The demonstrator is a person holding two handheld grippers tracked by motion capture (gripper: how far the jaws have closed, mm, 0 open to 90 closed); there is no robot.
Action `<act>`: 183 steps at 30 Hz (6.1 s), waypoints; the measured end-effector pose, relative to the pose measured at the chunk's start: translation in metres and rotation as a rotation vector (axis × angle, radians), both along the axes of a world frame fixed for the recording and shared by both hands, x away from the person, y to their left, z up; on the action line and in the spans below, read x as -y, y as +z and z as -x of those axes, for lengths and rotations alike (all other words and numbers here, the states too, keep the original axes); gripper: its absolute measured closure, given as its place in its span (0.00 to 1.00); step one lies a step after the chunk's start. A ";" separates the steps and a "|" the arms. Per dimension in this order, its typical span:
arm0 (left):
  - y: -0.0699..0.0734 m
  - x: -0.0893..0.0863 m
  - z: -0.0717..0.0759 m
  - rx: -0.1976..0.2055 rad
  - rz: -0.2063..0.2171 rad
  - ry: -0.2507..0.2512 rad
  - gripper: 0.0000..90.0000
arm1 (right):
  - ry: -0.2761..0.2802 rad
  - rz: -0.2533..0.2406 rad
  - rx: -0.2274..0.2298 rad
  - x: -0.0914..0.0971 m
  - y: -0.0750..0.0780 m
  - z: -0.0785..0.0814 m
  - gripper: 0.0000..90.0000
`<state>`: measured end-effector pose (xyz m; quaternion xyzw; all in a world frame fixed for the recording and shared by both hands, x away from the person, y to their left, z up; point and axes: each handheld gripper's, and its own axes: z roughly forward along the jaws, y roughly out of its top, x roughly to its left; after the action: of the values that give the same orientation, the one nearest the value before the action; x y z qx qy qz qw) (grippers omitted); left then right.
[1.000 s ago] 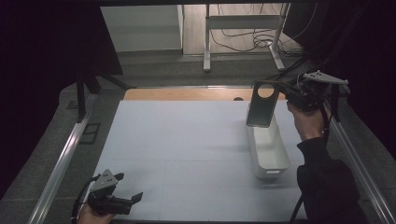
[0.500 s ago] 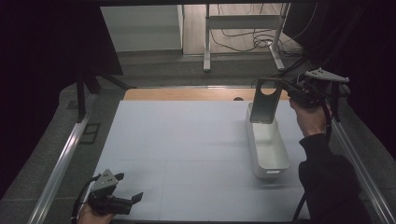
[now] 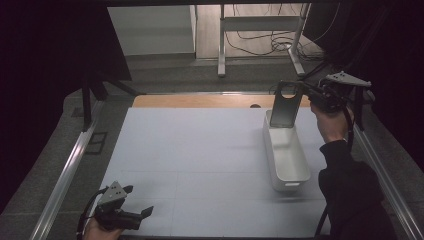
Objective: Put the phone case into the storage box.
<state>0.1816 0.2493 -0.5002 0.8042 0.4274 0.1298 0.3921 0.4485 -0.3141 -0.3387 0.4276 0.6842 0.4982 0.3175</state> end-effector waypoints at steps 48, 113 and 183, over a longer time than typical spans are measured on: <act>0.000 0.001 0.000 -0.001 -0.008 -0.008 0.00 | -0.006 0.059 0.034 -0.004 -0.052 -0.039 0.93; 0.000 0.003 0.000 -0.005 -0.028 -0.028 0.00 | 0.002 0.049 0.026 -0.002 -0.096 -0.045 0.81; 0.000 -0.002 0.002 0.022 -0.004 0.026 0.00 | 0.136 0.037 -0.338 -0.019 -0.069 0.022 0.17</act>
<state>0.1798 0.2517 -0.4999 0.7977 0.4334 0.1447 0.3935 0.4267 -0.2949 -0.4081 0.4522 0.7641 0.4271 0.1714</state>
